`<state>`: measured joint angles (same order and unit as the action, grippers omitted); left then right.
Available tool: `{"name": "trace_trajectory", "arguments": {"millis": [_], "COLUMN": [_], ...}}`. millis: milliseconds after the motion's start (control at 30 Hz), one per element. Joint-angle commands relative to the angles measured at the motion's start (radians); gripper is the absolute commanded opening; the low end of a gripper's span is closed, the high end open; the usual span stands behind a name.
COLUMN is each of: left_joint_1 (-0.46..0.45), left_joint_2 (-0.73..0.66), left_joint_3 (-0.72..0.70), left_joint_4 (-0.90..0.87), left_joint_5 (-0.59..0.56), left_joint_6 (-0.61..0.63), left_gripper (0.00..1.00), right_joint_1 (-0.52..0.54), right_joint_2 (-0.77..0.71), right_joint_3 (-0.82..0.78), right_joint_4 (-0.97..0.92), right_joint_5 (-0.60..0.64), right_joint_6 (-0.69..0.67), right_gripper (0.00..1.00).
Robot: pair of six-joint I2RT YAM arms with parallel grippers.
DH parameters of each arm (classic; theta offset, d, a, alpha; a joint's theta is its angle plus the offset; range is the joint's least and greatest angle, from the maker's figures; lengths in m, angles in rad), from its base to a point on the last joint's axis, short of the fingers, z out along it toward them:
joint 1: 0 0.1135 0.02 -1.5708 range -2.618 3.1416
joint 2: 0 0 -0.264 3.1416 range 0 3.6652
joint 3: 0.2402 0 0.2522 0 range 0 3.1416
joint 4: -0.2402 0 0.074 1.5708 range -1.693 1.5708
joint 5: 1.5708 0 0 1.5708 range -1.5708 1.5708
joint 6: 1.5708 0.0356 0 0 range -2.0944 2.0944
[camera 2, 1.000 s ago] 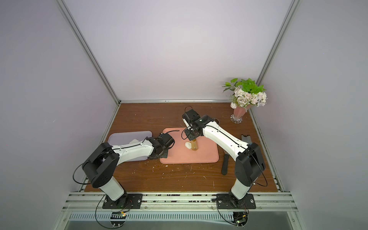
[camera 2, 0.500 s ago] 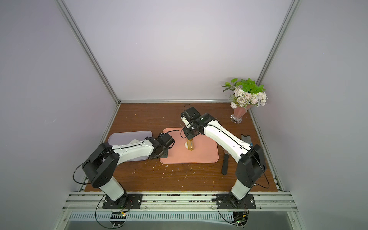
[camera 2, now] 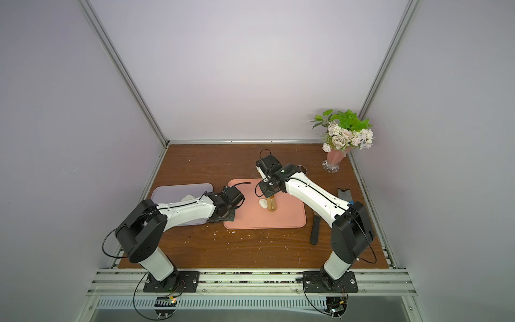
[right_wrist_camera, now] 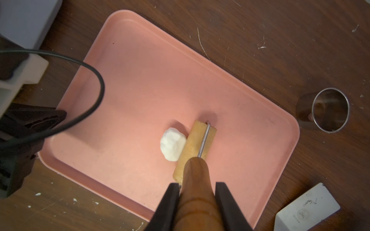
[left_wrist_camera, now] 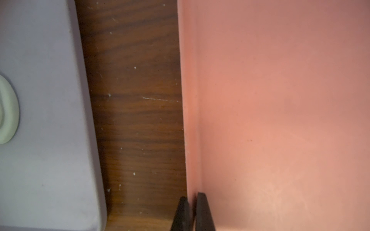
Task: Roll out the dumpling wrappers from the dough
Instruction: Flatten out the dough on the work surface.
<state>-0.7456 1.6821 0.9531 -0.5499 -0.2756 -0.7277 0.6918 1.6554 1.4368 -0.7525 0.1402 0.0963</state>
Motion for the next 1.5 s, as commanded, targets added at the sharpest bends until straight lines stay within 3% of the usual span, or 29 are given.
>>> {"name": "trace_trajectory", "arguments": {"millis": [0,267,600,900,1100,1367,1467], "left_joint_1": [-0.021,-0.02,-0.021,-0.022,-0.021,-0.022,-0.022], "left_joint_2": [0.03,0.031,0.037,0.029,0.024,0.024,0.023], "left_joint_3": [-0.016,-0.022,-0.014,-0.023,-0.03,-0.027,-0.027], "left_joint_4": [-0.041,-0.04,-0.041,-0.04,-0.041,-0.039,-0.039], "left_joint_5": [0.056,0.054,0.058,0.055,0.05,0.046,0.049], "left_joint_6": [0.011,0.01,0.01,0.004,0.009,0.004,0.012], "left_gripper": [0.0,0.0,0.0,0.0,0.0,0.0,0.0], "right_joint_1": [-0.007,0.0,0.019,0.016,0.015,0.017,0.016], "right_joint_2": [-0.018,-0.058,0.012,0.057,0.053,-0.035,-0.056], "right_joint_3": [0.04,0.169,0.125,0.01,0.018,0.095,0.149], "right_joint_4": [-0.049,-0.108,-0.023,0.004,0.003,0.05,-0.012], "right_joint_5": [0.005,-0.019,-0.097,-0.06,-0.06,-0.245,-0.203], "right_joint_6": [0.015,0.015,0.029,0.022,0.017,0.012,-0.007], "right_gripper": [0.0,0.0,0.0,0.0,0.0,0.0,0.0]}}
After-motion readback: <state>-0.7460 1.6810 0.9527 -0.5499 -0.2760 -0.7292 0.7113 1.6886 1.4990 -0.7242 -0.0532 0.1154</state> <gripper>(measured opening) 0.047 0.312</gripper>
